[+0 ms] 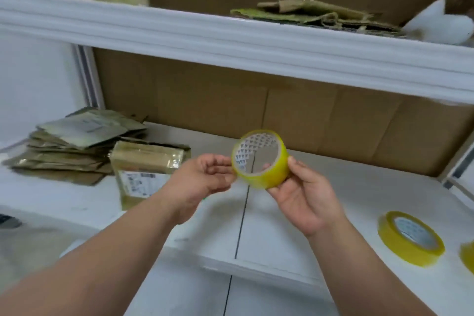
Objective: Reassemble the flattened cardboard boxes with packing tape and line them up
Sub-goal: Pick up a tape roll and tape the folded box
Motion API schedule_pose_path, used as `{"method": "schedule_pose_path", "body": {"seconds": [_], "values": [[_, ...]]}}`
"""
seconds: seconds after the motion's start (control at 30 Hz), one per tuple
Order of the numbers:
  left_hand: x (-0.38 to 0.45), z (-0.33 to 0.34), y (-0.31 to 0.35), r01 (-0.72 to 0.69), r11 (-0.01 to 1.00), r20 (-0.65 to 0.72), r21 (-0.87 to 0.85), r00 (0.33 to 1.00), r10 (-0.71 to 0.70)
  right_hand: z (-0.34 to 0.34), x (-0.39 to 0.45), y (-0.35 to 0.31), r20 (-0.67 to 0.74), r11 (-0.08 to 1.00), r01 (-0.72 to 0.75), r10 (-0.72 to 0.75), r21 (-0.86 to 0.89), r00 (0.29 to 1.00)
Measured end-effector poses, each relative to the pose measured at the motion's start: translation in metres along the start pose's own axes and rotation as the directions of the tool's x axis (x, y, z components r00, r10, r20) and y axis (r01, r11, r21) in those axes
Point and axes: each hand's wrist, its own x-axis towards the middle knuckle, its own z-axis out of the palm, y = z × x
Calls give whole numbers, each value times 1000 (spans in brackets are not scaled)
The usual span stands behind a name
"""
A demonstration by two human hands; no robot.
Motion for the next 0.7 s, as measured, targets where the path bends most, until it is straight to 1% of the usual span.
{"method": "schedule_pose_path", "body": {"seconds": [0.1, 0.17, 0.23, 0.3, 0.37, 0.43, 0.5, 0.53, 0.57, 0.63, 0.67, 0.7], "values": [[-21, -43, 13, -71, 987, -170, 143, 981, 95, 38, 8, 42, -10, 996, -65, 66, 53, 998], [-34, -68, 20, -83, 970, -258, 228, 956, 143, 58, 11, 67, -8, 992, -96, 97, 77, 995], [-44, -93, 26, -80, 957, -328, 279, 929, 173, 74, 18, 87, -14, 992, -117, 118, 55, 993], [-51, -118, 31, -66, 950, -359, 305, 916, 179, 84, 25, 101, -16, 989, -144, 144, -38, 989], [-58, -137, 37, -51, 943, -362, 330, 915, 176, 93, 31, 109, 22, 944, -174, 187, -281, 982], [-60, -153, 44, -35, 949, -374, 315, 914, 158, 104, 38, 112, 106, 852, -145, 227, -503, 968], [-61, -167, 51, -17, 960, -387, 280, 913, 129, 112, 47, 112, 187, 761, -62, 237, -646, 953], [-60, -174, 53, -14, 961, -387, 276, 914, 124, 116, 54, 110, 222, 686, 6, 227, -727, 948], [-58, -182, 56, -17, 960, -385, 280, 914, 129, 122, 61, 108, 259, 583, 86, 220, -808, 941], [-53, -198, 59, -25, 957, -388, 289, 911, 141, 131, 78, 104, 309, 390, 207, 222, -897, 925], [-50, -205, 61, -24, 958, -394, 286, 908, 140, 136, 87, 104, 326, 332, 241, 227, -912, 918], [-46, -210, 63, -19, 960, -400, 280, 906, 135, 140, 94, 106, 339, 310, 262, 229, -914, 912]]}}
